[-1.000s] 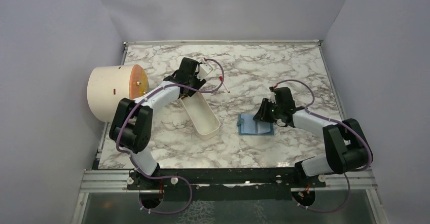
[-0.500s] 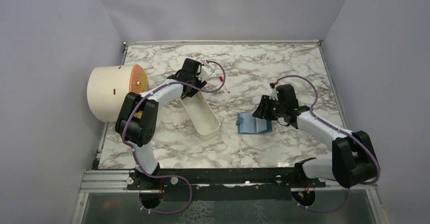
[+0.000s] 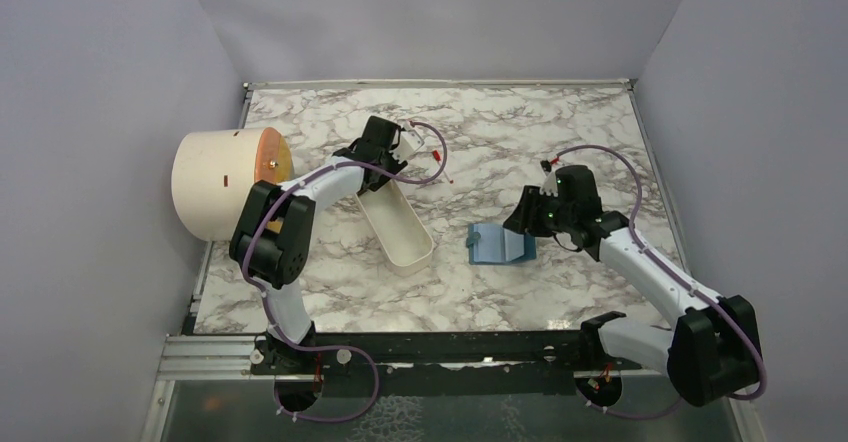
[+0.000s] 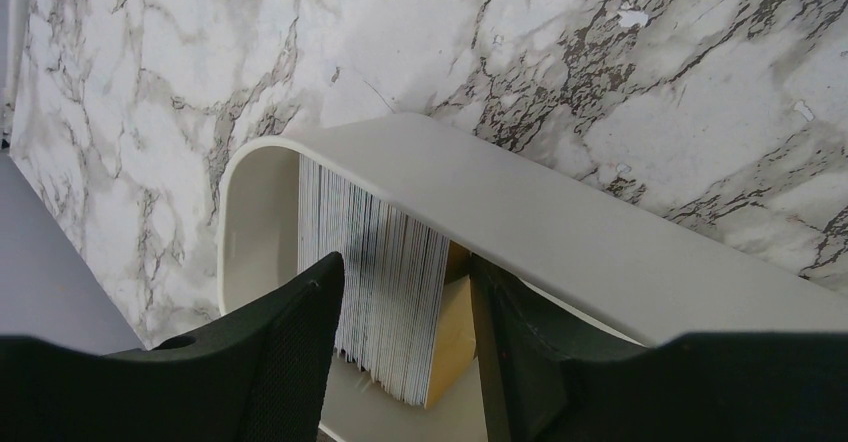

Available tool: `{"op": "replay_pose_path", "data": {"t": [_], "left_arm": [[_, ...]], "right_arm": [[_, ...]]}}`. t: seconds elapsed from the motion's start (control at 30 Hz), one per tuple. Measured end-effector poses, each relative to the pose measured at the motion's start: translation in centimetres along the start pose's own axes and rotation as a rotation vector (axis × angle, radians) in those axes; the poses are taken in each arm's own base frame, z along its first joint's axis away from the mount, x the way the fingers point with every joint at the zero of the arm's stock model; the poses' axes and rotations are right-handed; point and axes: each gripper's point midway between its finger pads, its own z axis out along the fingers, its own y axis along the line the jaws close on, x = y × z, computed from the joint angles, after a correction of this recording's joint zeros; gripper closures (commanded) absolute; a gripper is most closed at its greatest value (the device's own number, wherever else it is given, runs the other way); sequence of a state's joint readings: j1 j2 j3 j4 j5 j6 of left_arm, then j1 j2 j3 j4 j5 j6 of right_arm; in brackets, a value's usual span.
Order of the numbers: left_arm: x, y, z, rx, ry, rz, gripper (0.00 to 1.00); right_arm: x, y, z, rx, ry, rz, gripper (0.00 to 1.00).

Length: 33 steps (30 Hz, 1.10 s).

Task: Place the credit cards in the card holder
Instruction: Pick up the credit card from the storage box.

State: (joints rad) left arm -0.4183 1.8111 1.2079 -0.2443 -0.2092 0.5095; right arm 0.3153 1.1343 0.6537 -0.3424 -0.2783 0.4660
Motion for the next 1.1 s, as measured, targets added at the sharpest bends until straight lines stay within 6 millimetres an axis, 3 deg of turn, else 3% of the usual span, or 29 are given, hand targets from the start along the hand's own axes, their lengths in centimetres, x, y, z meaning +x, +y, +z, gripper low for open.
{"op": "replay_pose_path", "data": {"t": [0.13, 0.33, 0.87, 1.1], "left_arm": [[0.0, 0.0, -0.1, -0.008, 0.004, 0.007, 0.50], [-0.1, -0.1, -0.1, -0.015, 0.007, 0.022, 0.62], [-0.5, 0.1, -0.4, -0.036, 0.006, 0.047, 0.74], [-0.9, 0.3, -1.0, -0.048, -0.005, 0.060, 0.83]], "right_arm": [[0.2, 0.0, -0.1, 0.004, 0.010, 0.003, 0.59], [0.0, 0.1, -0.4, 0.004, 0.009, 0.002, 0.60], [-0.3, 0.5, -1.0, -0.007, -0.010, -0.003, 0.60], [-0.3, 0.7, -1.3, -0.018, -0.016, -0.006, 0.60]]}}
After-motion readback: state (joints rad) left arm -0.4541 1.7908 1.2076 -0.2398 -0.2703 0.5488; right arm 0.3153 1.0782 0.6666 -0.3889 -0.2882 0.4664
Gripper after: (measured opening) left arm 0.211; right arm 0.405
